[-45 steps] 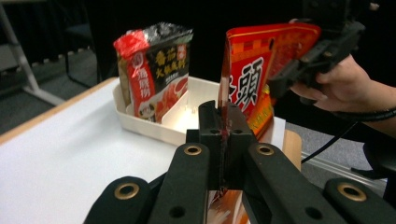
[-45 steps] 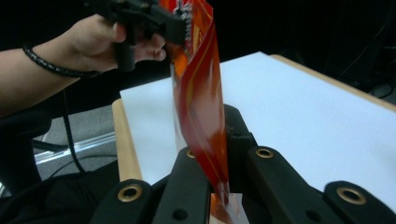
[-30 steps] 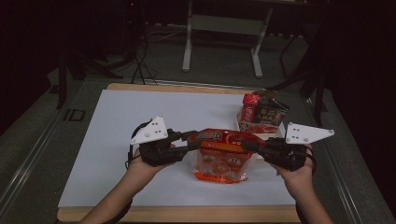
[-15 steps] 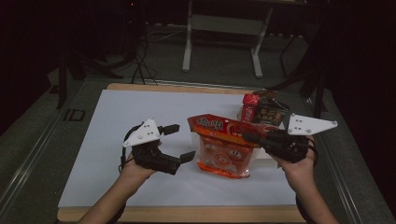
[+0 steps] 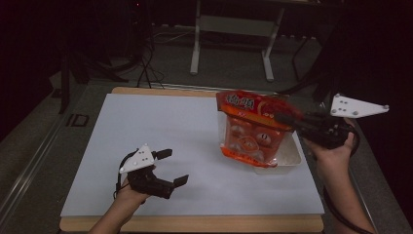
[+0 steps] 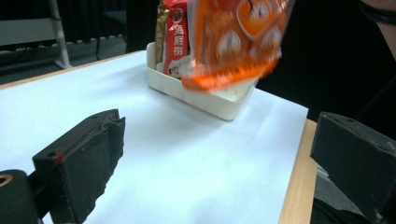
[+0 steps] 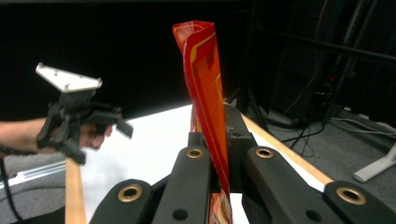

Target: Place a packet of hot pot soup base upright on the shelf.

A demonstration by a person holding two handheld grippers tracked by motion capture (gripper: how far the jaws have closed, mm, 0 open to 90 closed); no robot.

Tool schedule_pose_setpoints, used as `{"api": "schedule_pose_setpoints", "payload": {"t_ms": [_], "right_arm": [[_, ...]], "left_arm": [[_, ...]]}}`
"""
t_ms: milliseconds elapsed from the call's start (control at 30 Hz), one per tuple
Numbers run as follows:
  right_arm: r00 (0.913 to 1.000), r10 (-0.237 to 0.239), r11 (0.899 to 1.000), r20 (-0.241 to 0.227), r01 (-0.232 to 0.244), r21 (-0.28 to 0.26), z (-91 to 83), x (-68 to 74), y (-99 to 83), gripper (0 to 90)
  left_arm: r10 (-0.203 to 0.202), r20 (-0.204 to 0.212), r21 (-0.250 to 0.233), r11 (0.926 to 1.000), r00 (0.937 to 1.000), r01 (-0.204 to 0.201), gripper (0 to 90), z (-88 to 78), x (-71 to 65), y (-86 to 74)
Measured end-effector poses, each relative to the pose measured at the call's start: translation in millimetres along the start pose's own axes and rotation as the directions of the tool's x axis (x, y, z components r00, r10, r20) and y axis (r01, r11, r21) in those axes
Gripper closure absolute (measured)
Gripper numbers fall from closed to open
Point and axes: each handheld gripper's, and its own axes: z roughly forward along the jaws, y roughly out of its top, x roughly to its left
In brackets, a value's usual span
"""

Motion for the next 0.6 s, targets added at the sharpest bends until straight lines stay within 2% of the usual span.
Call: {"api": "schedule_pose_setpoints", "payload": {"t_ms": [100,133,333,367,400,600], "right_arm": [[0.9997,-0.002,1.0,0.026,0.002,-0.002,-7.6,-6.7,4.9,90.0],[0.9994,-0.001,1.0,0.035,0.001,-0.005,-10.0,-8.9,5.6,90.0],[0.9967,0.012,1.0,0.08,-0.012,-0.003,-21.4,-21.1,4.7,90.0],[0.9964,0.016,1.0,0.084,-0.016,-0.004,-23.3,-23.4,3.5,90.0],[0.994,0.018,1.0,0.108,-0.018,-0.005,-27.2,-27.4,0.6,90.0],[0.9892,0.027,0.999,0.144,-0.029,0.016,-38.0,-41.2,-8.6,90.0]], "left_arm": [[0.006,0.008,0.002,1.0,1.0,-0.006,2.9,-2.4,-0.9,-8.6],[0.016,-0.001,0.004,0.9999,0.9999,-0.016,2.9,-3.1,-1.0,-10.8],[0.016,-0.027,0.012,0.9998,0.9995,-0.016,3.0,-6.2,-0.4,-24.4],[0.012,-0.031,0.023,0.9997,0.9994,-0.012,3.0,-6.2,-0.4,-27.8],[-0.005,-0.031,0.032,0.9995,0.9995,0.006,3.0,-6.6,-0.5,-34.6],[-0.034,-0.034,0.061,0.9975,0.9988,0.036,2.9,-10.2,-1.7,-49.5]]}}
